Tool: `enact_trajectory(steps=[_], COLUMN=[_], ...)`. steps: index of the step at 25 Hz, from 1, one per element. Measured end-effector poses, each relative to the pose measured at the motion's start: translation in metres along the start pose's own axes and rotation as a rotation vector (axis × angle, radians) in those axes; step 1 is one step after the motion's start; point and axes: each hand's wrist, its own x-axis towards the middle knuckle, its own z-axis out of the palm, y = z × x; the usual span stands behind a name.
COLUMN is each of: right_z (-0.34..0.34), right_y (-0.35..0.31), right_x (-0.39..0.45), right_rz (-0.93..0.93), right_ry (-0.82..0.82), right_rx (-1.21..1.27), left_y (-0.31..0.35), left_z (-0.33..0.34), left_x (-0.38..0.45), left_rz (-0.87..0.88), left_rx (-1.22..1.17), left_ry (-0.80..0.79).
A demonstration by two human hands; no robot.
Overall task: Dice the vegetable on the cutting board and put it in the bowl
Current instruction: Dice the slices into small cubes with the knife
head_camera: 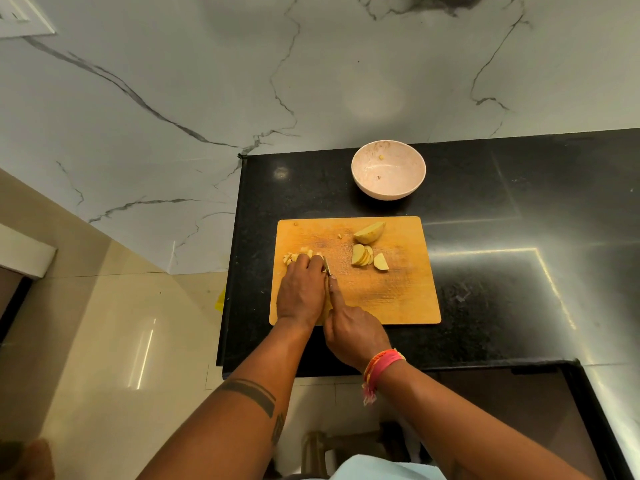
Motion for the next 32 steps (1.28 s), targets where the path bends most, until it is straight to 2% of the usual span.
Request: enact_trajectory(steps=[4, 8, 13, 17, 27, 32], right_z=[-0.010, -0.020, -0.030, -0.036, -0.032, -0.034], right_y=[-0.009, 0.005, 0.036, 0.048, 0.043, 0.035], right_x=[0.007, -0.006, -0.020, -0.023, -0.020, -0.015], right_rz=[-0.022, 0.014, 0.083, 0.107, 0.125, 0.131], right_ry=[0.022, 0.102, 0.215, 0.262, 0.206, 0.182], right_rx=[0.025, 0.070, 0.130, 0.144, 0.166, 0.134], left_y=[-0.004, 0.012, 0.044, 0.065, 0.057, 0.061], left_z=[-0.007, -0.009, -0.001, 0.006, 0.005, 0.005], left_x=[0.006, 0.012, 0.028, 0.040, 0.040, 0.043], left_rz=[-0.060, -0.037, -0.021, -0.087, -0.229, -0.197], left_rx=[-0.019, -0.072, -0.331, -0.382, -0.523, -0.482], left_ry=[0.028, 0.047, -0.054, -0.104, -0.086, -0.112])
